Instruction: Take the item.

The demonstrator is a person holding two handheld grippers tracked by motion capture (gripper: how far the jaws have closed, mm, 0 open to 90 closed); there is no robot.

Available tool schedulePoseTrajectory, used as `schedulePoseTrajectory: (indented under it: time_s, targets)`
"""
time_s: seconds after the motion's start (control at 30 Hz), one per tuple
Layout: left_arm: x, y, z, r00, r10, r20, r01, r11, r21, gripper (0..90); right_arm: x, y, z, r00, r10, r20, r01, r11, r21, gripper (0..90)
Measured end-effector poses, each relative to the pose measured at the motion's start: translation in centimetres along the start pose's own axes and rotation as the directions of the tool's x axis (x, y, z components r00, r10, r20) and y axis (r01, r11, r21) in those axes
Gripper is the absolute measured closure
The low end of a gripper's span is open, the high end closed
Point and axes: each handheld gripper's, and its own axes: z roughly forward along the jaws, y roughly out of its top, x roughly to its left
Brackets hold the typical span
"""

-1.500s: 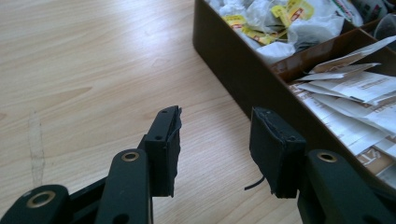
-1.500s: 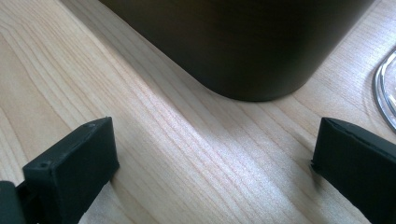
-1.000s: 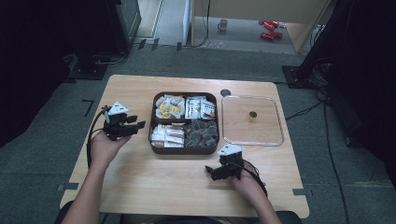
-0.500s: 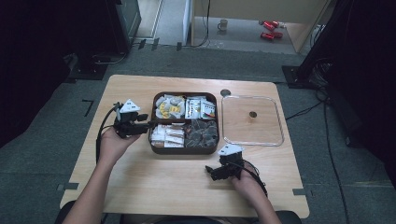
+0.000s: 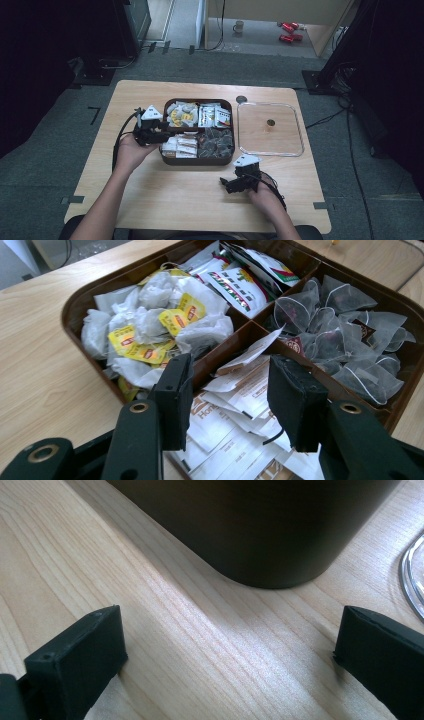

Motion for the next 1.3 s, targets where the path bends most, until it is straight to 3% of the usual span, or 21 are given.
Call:
schedulePoseTrajectory:
  time_s: [0.23, 0.43, 0.93, 1.3]
  targets:
    - [-0.3, 0.1, 1.5, 0.9997, 0.023, 0.009, -0.023, 0.9996, 0.015, 54.5, 0.0, 0.0, 0.0, 1.0, 0.001, 0.0, -0.001, 1.0, -0.001, 0.0]
    - [-0.1, -0.2, 2.6, 0.9995, 0.002, 0.033, -0.003, 0.9997, 0.023, 55.6, 0.0, 0.0, 0.0, 1.0, 0.001, 0.0, -0.001, 1.0, -0.001, 0.0]
    - [-0.5, -0.5, 4.7, 0.9981, 0.004, 0.061, -0.008, 0.9987, 0.051, 56.8, 0.1, 0.0, 0.0, 1.0, 0.004, 0.003, -0.004, 1.0, -0.001, 0.0]
    - [-0.8, -0.7, 6.0, 0.9978, 0.05, 0.044, -0.054, 0.9955, 0.079, 63.2, 0.2, -0.2, -0.1, 1.0, 0.006, 0.004, -0.006, 1.0, -0.001, 0.0]
